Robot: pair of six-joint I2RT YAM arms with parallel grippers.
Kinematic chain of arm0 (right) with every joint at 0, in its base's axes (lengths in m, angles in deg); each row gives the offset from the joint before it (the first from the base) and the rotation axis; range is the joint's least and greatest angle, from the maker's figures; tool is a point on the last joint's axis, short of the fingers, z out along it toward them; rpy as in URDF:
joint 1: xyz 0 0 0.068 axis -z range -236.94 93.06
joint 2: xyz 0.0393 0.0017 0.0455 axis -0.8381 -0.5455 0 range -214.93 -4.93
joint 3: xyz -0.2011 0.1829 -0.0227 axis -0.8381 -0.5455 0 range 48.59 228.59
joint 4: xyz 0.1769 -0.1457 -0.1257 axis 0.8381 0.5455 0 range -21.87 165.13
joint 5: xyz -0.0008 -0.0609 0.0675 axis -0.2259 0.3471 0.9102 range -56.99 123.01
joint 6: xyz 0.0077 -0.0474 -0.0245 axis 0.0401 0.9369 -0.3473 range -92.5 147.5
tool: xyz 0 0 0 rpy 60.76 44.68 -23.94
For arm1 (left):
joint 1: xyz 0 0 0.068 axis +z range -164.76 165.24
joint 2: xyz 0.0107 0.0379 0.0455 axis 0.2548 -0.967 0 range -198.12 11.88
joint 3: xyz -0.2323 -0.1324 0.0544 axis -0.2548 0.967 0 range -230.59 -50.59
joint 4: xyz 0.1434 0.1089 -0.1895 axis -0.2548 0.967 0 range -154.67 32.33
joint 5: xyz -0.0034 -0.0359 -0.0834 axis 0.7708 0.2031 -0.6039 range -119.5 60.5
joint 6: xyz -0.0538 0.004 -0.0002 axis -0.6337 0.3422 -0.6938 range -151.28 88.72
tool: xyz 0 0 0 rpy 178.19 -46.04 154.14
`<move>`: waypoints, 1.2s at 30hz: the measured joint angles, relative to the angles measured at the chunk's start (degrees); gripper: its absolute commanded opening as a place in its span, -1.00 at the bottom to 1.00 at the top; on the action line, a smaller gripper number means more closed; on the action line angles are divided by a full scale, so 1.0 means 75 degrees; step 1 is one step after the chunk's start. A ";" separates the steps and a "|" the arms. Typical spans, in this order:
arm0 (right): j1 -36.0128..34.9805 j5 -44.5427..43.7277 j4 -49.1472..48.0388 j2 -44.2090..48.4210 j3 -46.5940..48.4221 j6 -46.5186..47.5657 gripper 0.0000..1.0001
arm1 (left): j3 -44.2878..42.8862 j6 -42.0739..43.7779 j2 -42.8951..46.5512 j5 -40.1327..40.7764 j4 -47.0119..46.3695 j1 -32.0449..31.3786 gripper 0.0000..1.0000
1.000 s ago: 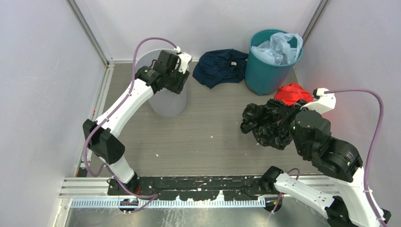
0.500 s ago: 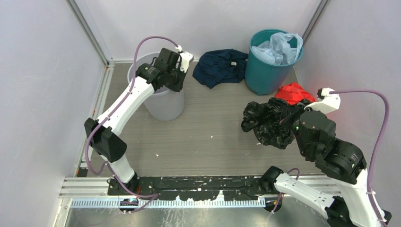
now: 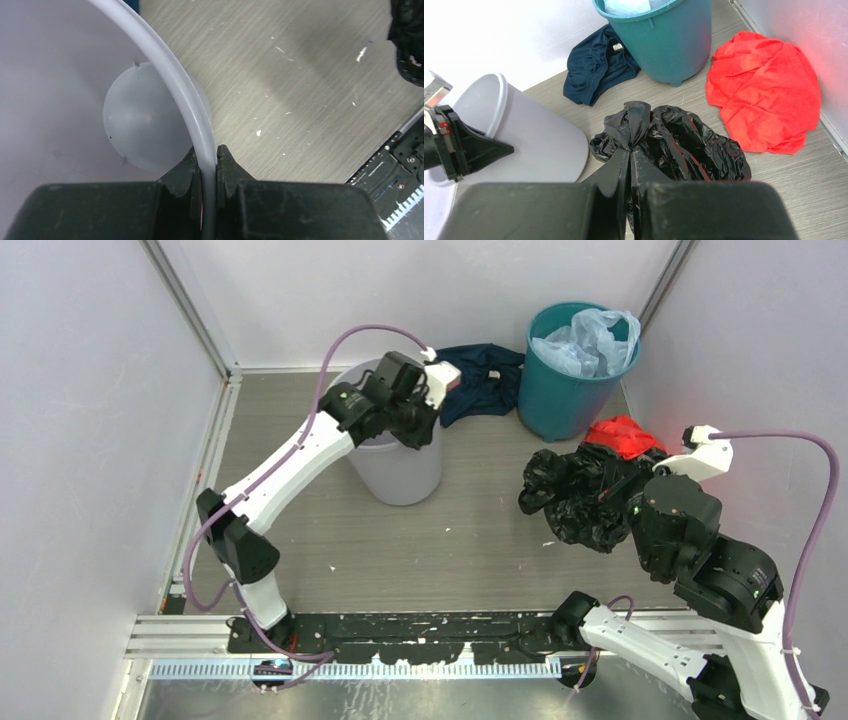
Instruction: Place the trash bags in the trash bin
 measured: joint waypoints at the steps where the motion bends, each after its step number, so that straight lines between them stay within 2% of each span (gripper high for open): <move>1: 0.0000 -0.0029 0.0012 0.0000 0.0017 0.0003 -0.83 | -0.0079 0.0000 -0.0073 0.0000 -0.0003 -0.0149 -1.00; 6: 0.0000 -0.0152 0.0073 0.0003 0.0090 0.0009 -0.83 | -0.0417 0.0009 -0.0455 0.0122 0.0003 -0.0737 -0.94; 8: 0.0000 -0.0201 0.0125 0.0006 0.0117 0.0012 -0.83 | -0.0539 0.0012 -0.0595 0.0204 0.0003 -0.0933 -0.80; 12: 0.0000 -0.0291 0.0210 0.0026 0.0154 0.0015 -0.83 | -0.0635 0.0000 -0.0711 0.0265 0.0006 -0.1183 -0.38; 17: 0.0000 -0.0373 0.0300 0.0111 0.0172 0.0035 -0.83 | -0.0857 -0.0035 -0.0816 0.0143 -0.0073 -0.1411 -0.08; 21: 0.0000 -0.0423 0.0332 0.0143 0.0207 0.0038 -0.83 | -0.1046 -0.0055 -0.0816 0.0023 -0.0128 -0.1478 -0.02; 25: 0.0000 -0.0425 0.0341 0.0137 0.0356 0.0079 -0.83 | -0.1105 -0.0064 -0.0758 -0.0035 -0.0201 -0.1480 0.18; 30: 0.0000 -0.0420 0.0283 0.0082 0.0839 0.0289 -0.83 | -0.0982 -0.0265 -0.0329 -0.0265 -0.0367 -0.1478 0.33; 36: 0.0000 -0.0341 -0.0099 0.0050 0.1300 0.0513 -0.86 | 0.0128 -0.0819 0.1209 -0.0933 -0.1250 -0.1478 0.52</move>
